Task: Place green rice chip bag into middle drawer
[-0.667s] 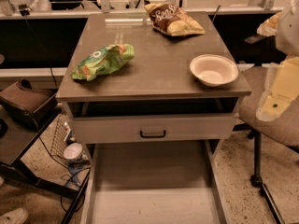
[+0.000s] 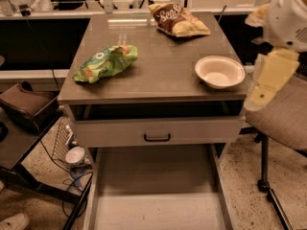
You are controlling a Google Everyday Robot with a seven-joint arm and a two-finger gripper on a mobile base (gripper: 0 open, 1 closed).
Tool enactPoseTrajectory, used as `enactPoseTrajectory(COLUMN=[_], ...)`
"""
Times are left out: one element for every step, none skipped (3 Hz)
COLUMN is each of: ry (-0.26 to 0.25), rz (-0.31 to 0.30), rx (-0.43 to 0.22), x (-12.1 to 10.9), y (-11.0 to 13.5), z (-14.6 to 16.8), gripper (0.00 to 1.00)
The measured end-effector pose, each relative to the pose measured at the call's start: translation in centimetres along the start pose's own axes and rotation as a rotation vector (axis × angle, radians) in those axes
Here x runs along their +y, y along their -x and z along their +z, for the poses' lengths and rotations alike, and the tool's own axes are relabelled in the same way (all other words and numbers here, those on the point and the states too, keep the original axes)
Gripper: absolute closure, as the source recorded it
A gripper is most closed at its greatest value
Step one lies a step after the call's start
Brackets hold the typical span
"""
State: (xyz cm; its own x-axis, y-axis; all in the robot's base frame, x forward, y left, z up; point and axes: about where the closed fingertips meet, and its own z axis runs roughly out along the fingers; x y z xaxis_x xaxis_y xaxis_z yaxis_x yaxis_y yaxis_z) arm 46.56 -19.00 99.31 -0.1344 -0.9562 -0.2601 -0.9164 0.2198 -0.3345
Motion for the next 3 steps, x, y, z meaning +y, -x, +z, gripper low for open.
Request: enactPoseTrajectory(ry=[-0.041,-0.126,-0.126], rz=[-0.125,-0.407,-0.407], rx=[-0.103,-0.223,-0.223], x=[-2.0,-3.1,-3.1], y=[4.2,9.7,9.7], z=[1.3,2.0,2.0], gripper=[0.00,0.00,0.00])
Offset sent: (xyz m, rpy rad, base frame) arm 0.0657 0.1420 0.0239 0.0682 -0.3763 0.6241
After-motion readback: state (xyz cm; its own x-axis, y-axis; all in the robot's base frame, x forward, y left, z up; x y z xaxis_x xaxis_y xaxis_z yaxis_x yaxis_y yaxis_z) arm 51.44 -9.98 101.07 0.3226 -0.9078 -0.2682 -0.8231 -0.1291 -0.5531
